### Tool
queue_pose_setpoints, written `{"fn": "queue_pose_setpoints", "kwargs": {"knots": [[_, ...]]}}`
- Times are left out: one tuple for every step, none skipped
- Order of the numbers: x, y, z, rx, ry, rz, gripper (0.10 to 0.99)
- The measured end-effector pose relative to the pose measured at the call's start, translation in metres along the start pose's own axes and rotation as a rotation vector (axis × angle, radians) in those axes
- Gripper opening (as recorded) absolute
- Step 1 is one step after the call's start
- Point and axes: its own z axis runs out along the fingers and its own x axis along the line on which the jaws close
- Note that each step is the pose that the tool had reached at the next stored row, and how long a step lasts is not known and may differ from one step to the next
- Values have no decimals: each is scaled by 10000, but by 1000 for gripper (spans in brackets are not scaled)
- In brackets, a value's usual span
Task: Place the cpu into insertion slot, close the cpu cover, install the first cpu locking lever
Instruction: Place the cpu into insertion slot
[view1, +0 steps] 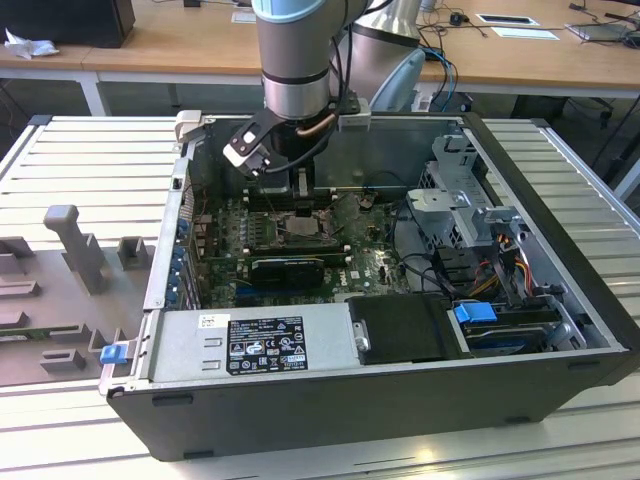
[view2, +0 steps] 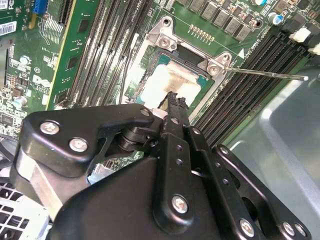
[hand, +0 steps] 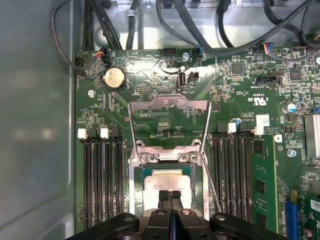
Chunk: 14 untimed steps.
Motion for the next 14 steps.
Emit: {"fn": "queue_pose_setpoints", "kwargs": {"knots": [[0, 0, -2, 0, 0, 2, 106], [0, 0, -4, 0, -1, 4, 106], [0, 1, -6, 1, -1, 5, 106], [0, 1, -9, 0, -1, 9, 106], [0, 1, -11, 0, -1, 13, 106], [0, 2, -18, 0, -3, 30, 106], [0, 3, -27, 0, -4, 46, 106], [0, 3, -28, -1, -5, 48, 106], [0, 3, -30, 0, -5, 52, 106], [0, 3, -32, 0, -5, 56, 106], [0, 3, -33, 0, -6, 58, 106], [0, 3, -34, 0, -5, 60, 106], [0, 3, -37, 0, -6, 65, 106], [0, 4, -39, 0, -6, 68, 106]]}}
